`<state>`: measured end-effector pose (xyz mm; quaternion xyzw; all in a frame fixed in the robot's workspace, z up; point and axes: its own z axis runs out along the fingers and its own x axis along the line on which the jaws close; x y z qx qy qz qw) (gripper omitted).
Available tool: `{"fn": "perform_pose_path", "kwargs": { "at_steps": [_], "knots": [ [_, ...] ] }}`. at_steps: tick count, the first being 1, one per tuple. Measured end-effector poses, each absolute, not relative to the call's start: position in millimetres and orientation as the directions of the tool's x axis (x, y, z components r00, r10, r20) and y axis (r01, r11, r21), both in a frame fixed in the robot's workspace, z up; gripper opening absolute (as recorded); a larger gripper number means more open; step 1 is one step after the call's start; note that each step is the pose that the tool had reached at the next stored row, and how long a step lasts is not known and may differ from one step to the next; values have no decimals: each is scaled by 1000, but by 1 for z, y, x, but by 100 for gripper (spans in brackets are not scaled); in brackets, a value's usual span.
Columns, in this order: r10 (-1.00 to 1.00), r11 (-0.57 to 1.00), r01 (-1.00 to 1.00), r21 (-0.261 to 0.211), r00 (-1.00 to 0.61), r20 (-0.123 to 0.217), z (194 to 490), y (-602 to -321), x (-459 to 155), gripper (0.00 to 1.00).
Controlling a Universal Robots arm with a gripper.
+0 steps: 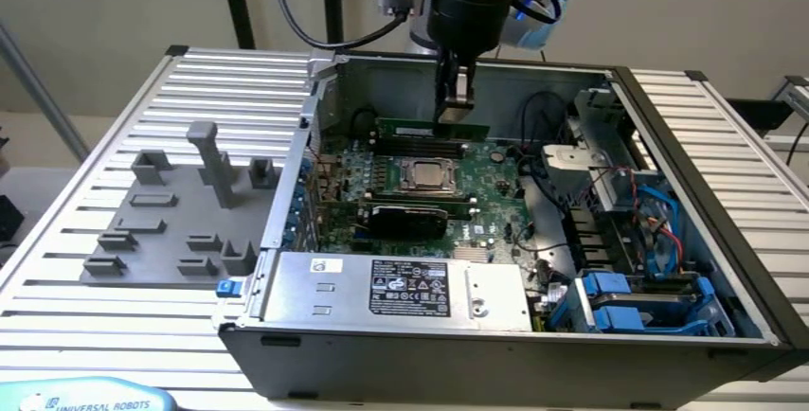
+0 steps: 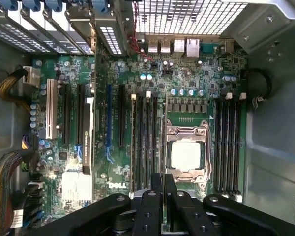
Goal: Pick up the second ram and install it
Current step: 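Insert the second ram into the second slot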
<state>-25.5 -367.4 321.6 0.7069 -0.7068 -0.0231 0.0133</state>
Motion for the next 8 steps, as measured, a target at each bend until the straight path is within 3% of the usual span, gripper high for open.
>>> {"fn": "perform_pose_path", "kwargs": {
  "at_steps": [8],
  "knots": [
    [-1000, -12, -999, 51, 11, -13, 307, -370, -26, 14]
  ]
}}
